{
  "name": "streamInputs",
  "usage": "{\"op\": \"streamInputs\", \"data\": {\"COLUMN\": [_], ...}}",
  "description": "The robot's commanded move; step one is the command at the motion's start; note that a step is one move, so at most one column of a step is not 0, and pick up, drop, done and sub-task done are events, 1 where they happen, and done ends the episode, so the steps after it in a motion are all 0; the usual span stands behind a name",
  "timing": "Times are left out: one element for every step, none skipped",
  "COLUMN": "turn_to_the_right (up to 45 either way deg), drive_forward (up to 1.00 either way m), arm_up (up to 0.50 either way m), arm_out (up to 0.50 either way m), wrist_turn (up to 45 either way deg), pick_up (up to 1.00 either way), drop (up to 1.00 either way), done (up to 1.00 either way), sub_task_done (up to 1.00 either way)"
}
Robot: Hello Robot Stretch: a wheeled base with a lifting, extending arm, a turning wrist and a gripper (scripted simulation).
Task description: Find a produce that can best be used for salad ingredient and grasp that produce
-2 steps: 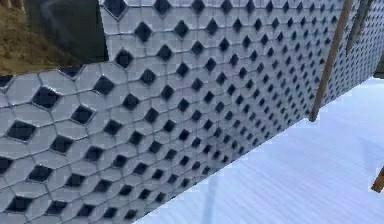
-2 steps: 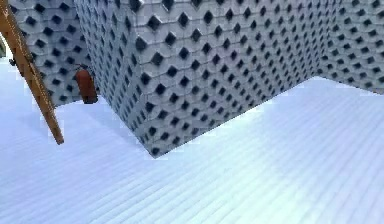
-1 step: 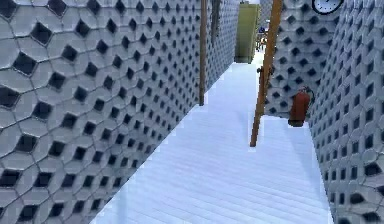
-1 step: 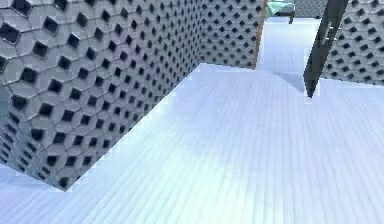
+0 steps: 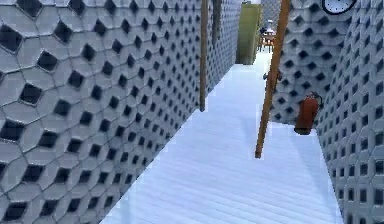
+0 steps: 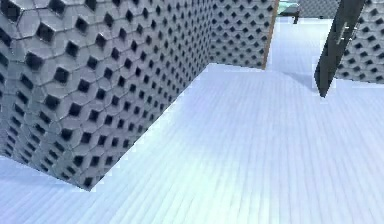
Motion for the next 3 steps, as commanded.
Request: {"op": "streamInputs", "data": {"turn_to_the_right": [0.0,3.0,0.0], "drive_forward": [1.0,0.0,0.85], "arm_up": [0.0,0.0,0.0], "arm_out": [0.0,0.0,0.0], "wrist_turn": [0.0,0.0,0.0], "pick_up": [0.0,0.0,0.0], "drop": [0.0,0.0,0.0], "done": [0.0,0.0,0.0], "sub_task_done": [0.0,0.0,0.0]}}
